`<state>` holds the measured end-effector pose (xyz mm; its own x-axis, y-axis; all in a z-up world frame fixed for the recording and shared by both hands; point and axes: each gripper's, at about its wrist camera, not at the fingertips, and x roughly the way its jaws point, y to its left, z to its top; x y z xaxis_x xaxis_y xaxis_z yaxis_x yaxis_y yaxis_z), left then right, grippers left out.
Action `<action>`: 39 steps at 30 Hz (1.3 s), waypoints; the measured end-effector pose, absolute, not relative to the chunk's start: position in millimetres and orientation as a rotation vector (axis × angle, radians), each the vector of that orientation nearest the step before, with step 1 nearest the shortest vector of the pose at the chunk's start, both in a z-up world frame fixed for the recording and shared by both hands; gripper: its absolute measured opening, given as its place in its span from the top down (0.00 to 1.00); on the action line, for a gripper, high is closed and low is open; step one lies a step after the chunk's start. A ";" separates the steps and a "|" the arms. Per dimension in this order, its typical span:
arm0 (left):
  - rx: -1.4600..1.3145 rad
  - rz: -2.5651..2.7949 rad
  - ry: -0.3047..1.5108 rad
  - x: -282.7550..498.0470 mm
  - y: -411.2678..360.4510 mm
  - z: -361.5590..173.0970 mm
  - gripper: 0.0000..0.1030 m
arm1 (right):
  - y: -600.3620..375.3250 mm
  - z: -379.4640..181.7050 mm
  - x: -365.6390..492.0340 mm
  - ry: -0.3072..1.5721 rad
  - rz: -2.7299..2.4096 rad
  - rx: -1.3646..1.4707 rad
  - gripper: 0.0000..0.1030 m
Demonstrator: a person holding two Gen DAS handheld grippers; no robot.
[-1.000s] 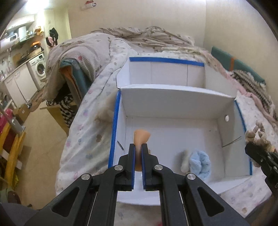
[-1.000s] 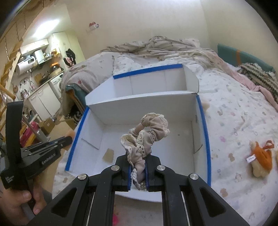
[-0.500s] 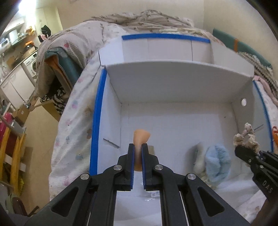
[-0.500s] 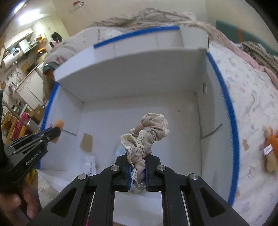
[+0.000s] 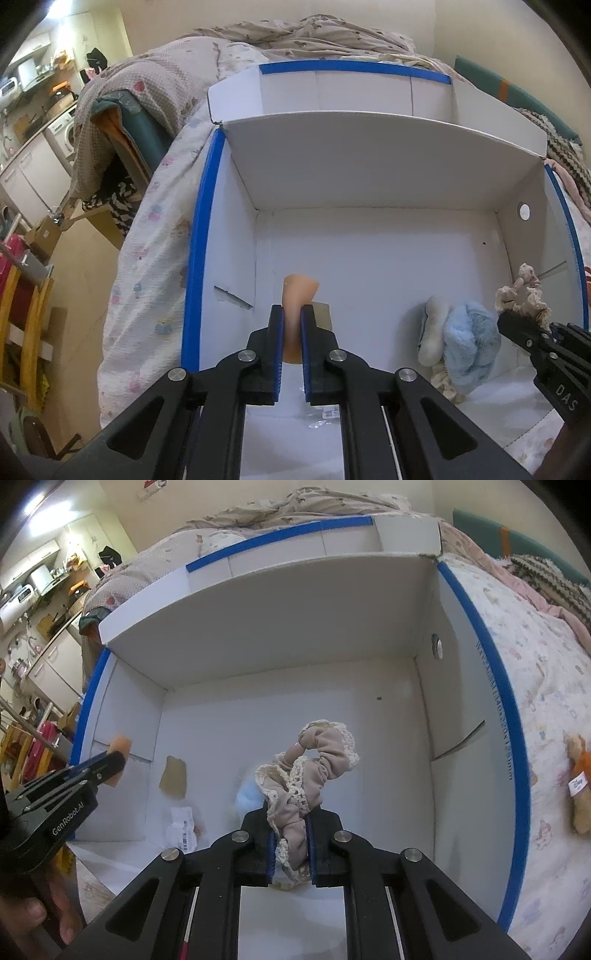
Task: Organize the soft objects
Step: 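Lower the orange tube and lace scrunchie into the box and open both grippers, then withdraw both grippers from the box toward the pink duck and white cloth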
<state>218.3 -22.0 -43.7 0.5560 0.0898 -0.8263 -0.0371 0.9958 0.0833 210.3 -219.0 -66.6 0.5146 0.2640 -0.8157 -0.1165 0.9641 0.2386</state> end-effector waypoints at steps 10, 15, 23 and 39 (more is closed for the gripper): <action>0.095 0.092 0.939 210.5 -24.4 -32.2 0.47 | -231.3 -46.3 198.8 0.915 0.250 0.234 0.24; 0.091 0.084 0.904 203.6 -25.3 -19.3 0.35 | -229.4 -38.0 195.8 0.905 0.277 0.235 0.20; 0.082 0.090 0.876 192.4 -22.1 -2.6 0.35 | -228.2 -23.6 179.1 0.874 0.280 0.216 0.17; 0.055 0.091 0.839 154.3 -8.2 19.3 0.35 | -238.9 -2.3 141.3 0.850 0.262 0.211 0.17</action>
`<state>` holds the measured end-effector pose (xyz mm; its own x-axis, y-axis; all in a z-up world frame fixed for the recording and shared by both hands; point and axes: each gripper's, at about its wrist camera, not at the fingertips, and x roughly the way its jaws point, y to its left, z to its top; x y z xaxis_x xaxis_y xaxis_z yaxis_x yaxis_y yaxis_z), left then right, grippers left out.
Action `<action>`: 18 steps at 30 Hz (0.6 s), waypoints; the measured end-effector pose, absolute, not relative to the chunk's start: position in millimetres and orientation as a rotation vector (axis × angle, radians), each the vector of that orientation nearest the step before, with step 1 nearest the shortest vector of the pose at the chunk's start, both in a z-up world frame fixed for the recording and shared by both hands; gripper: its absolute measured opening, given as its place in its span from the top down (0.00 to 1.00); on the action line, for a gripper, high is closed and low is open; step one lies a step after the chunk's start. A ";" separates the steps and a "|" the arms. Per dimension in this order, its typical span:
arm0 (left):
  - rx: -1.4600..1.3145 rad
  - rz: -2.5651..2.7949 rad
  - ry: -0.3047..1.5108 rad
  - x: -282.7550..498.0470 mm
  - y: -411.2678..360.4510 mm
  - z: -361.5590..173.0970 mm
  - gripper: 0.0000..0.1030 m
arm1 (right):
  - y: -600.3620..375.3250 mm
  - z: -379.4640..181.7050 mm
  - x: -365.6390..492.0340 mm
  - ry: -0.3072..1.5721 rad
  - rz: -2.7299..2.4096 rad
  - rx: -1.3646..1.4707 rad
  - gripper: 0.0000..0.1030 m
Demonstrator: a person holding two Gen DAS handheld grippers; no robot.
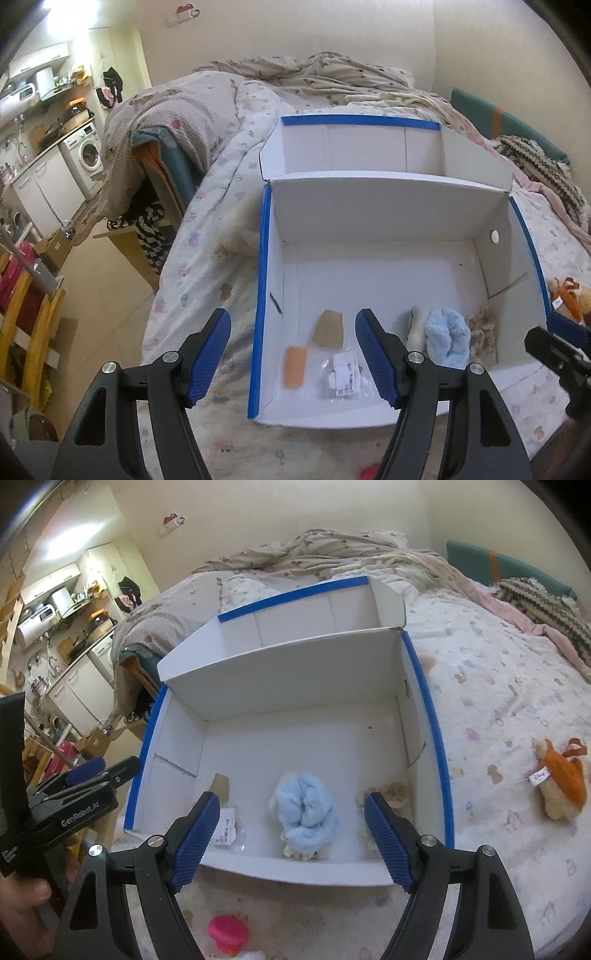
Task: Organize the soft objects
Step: 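Withdraw both grippers from the box toward the pink duck and white cloth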
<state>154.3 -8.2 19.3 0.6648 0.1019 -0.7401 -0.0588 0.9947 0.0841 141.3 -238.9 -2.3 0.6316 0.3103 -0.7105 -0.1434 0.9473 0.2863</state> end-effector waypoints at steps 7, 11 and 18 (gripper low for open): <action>0.024 0.083 0.829 126.3 0.2 19.3 0.35 | -247.4 -1.0 121.3 0.839 0.253 0.264 0.17; 0.001 0.072 0.818 112.5 4.8 21.4 0.35 | -249.4 -0.3 110.1 0.832 0.245 0.263 0.17; -0.008 0.061 0.820 89.1 10.1 22.5 0.35 | -250.0 -1.7 88.0 0.852 0.263 0.268 0.17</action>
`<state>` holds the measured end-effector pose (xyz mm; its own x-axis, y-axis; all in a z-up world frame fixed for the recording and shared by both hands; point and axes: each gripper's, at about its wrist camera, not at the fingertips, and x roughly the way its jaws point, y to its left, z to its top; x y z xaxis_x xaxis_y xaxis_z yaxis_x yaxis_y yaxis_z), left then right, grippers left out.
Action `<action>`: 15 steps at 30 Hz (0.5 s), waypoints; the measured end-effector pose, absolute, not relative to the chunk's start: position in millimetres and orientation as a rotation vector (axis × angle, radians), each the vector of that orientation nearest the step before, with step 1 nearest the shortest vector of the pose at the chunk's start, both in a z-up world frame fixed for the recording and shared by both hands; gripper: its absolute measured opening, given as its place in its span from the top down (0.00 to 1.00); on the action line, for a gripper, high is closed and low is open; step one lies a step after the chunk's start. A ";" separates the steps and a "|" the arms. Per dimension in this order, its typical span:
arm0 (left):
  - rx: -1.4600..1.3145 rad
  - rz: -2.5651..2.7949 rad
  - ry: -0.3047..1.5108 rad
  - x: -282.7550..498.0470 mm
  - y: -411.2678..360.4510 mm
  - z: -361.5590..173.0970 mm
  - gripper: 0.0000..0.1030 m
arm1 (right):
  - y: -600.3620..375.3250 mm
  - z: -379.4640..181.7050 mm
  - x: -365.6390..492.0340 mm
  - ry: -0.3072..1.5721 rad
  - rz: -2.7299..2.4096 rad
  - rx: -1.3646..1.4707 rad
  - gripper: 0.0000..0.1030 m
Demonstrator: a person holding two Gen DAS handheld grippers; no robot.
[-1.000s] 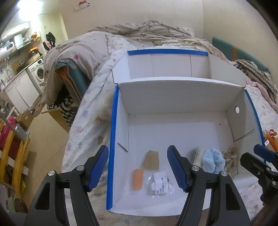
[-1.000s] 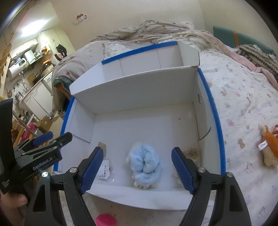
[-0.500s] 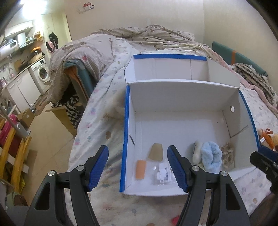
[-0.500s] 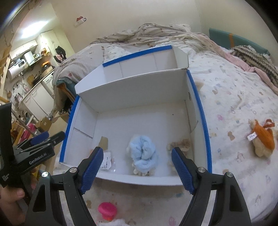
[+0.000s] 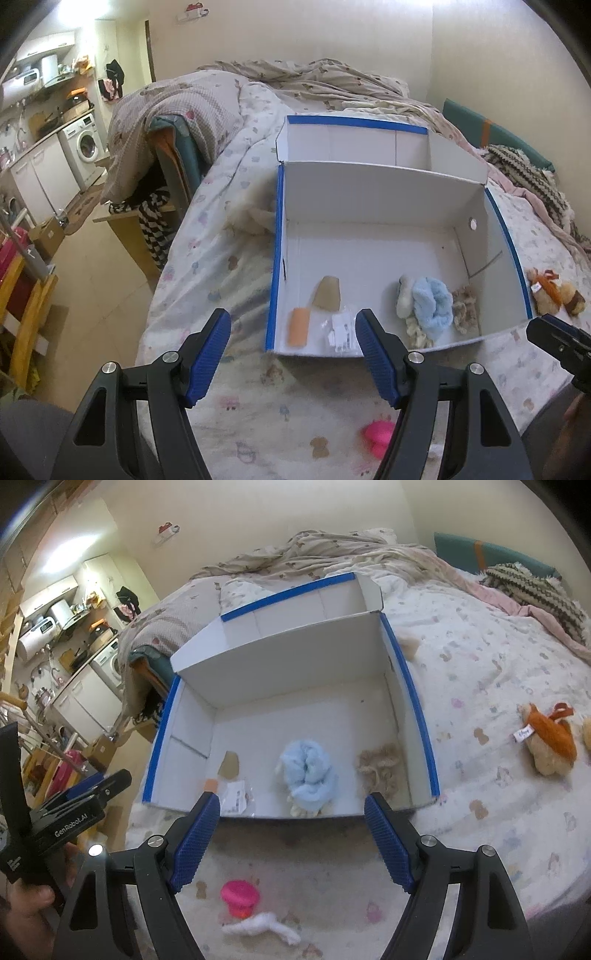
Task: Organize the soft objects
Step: 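Withdraw both grippers from the box toward the pink duck and white cloth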
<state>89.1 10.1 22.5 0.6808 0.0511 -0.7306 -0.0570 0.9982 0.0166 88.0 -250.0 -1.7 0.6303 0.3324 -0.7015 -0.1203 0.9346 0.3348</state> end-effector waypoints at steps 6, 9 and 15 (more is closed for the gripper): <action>-0.050 0.061 0.878 71.5 16.7 1.0 0.35 | -247.7 -18.1 70.6 0.907 0.285 0.275 0.17; -0.051 0.083 0.911 70.9 21.2 -16.0 0.35 | -248.0 -36.4 66.8 0.960 0.292 0.257 0.17; -0.079 0.131 0.977 73.8 33.5 -39.4 0.35 | -260.1 -70.6 72.3 1.077 0.285 0.361 0.17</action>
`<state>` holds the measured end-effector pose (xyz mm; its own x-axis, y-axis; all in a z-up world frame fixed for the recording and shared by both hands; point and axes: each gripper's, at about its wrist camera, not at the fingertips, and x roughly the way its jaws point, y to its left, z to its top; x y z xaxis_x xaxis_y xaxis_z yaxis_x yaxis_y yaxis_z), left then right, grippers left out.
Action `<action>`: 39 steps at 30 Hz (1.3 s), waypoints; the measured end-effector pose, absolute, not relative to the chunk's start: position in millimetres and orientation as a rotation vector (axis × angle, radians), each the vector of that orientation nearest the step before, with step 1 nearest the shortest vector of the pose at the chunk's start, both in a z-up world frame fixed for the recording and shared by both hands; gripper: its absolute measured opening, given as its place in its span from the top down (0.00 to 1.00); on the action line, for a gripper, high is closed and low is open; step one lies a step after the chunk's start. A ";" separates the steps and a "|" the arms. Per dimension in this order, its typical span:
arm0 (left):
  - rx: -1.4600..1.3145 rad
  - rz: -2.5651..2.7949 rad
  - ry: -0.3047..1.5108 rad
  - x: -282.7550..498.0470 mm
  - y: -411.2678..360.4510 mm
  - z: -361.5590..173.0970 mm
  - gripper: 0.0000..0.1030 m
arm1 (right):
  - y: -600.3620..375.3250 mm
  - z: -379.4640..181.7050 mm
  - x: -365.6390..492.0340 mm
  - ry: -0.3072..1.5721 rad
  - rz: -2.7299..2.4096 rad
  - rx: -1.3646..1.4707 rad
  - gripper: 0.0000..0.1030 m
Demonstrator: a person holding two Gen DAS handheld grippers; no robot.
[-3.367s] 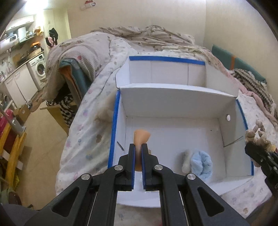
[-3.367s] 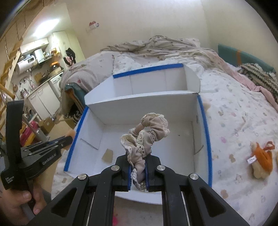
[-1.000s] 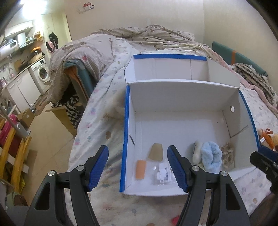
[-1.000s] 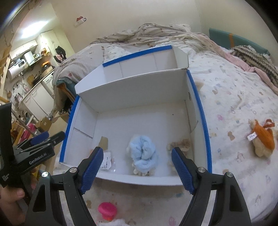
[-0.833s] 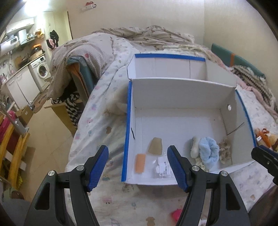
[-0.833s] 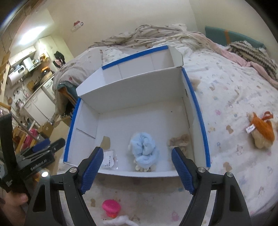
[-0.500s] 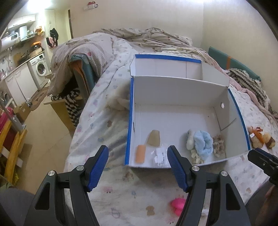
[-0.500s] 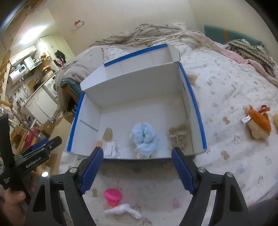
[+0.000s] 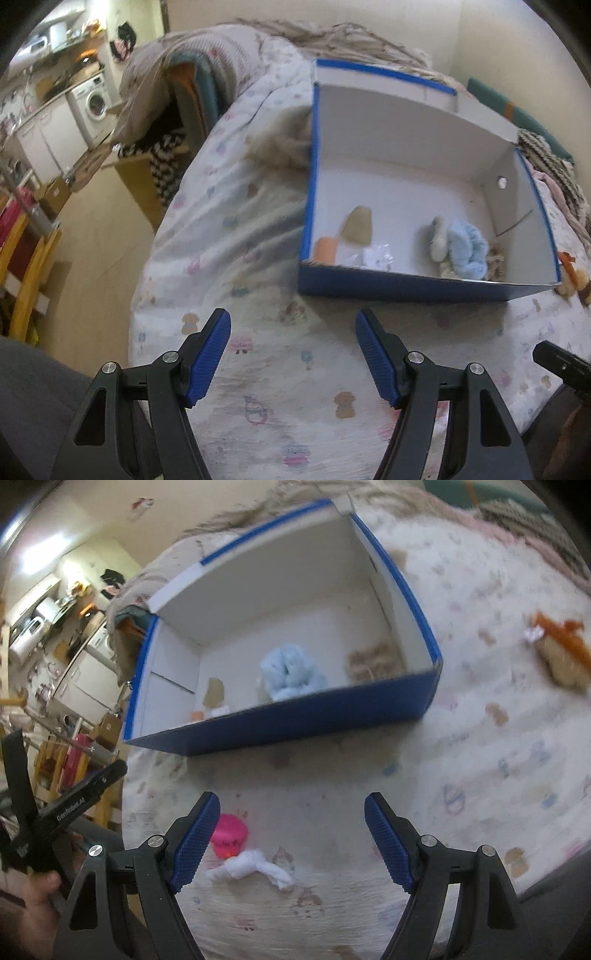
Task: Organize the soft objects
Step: 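Withdraw both grippers from the box toward the pink duck and white cloth, then grasp the white cloth with the right gripper while the left grasps the pink duck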
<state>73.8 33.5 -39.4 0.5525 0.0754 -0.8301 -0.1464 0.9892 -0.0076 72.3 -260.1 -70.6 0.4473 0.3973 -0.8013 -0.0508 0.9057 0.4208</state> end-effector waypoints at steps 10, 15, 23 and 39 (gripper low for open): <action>-0.100 0.118 1.016 77.5 31.8 -50.2 0.35 | -187.7 -115.6 66.8 1.283 0.503 0.194 0.17; -0.089 0.100 1.023 77.9 27.2 -52.2 0.35 | -153.6 -132.6 59.0 1.304 0.534 0.032 0.17; -0.087 0.083 1.027 77.7 24.8 -53.0 0.35 | -149.6 -136.7 54.3 1.297 0.550 -0.024 0.65; -0.074 0.050 1.059 77.1 16.5 -58.3 0.35 | -214.2 -45.8 68.4 1.008 0.475 0.010 0.72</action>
<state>77.1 16.5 -58.3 0.4894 0.0053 -0.8721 -0.0768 0.9964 -0.0371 68.4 -214.2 -45.8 0.4409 0.3875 -0.8096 -0.3781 0.8982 0.2240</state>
